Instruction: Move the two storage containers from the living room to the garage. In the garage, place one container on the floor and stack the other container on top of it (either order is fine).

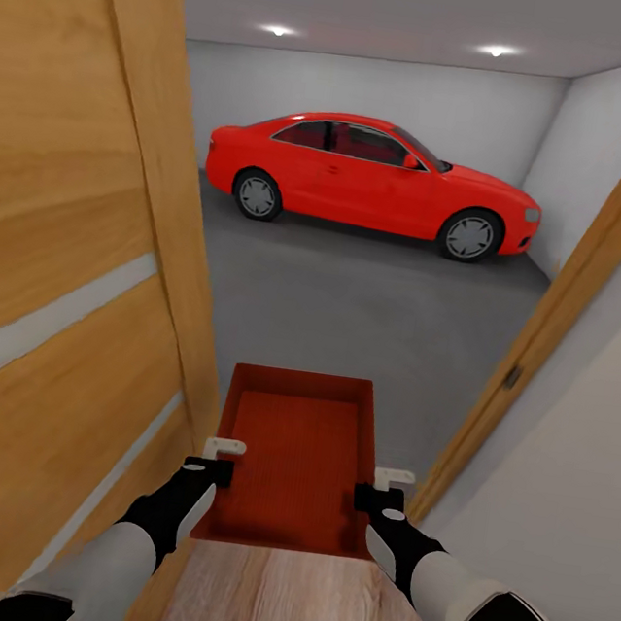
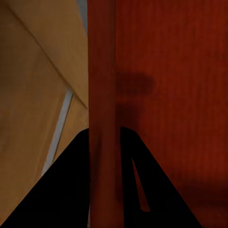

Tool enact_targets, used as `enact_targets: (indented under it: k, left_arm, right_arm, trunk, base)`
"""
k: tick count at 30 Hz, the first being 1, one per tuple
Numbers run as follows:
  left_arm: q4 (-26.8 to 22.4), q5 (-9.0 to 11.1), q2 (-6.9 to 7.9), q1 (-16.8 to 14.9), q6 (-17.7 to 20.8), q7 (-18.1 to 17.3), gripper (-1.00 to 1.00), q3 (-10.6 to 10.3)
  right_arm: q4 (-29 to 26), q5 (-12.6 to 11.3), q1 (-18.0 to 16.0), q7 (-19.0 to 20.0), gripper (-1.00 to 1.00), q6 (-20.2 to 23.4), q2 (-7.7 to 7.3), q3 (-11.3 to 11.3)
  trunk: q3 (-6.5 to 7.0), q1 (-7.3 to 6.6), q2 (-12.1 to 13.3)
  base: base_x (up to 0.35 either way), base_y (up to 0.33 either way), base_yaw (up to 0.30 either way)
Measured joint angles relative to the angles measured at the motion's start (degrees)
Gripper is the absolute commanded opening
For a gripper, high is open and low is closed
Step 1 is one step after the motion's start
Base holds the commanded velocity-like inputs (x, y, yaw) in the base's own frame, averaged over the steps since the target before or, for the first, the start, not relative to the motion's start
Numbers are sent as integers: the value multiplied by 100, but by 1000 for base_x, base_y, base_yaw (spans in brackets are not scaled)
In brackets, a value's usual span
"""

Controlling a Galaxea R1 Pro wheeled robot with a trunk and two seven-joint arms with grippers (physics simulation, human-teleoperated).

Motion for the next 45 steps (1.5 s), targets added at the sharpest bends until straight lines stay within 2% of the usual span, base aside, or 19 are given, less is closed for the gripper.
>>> enact_targets:
  k: [10,30,45]
  left_arm:
    - [-1,-4,-1,-1,17,-1,-100,1]
    - [2,-4,0,0,13,-3,-100,2]
    - [7,-1,1,0,-1,-3,-100,1]
  right_arm:
    - [0,2,1,1,-100,11,-1,-2]
    - [5,-1,-1,-2,-100,8,3,0]
    - [10,-3,-1,-1,-100,-1,4,3]
  trunk:
    - [0,0,0]
    - [0,1,0]
    - [0,1,0]
  base:
    - [105,273,-243]
    - [2,5,-205]
    - [0,0,-15]
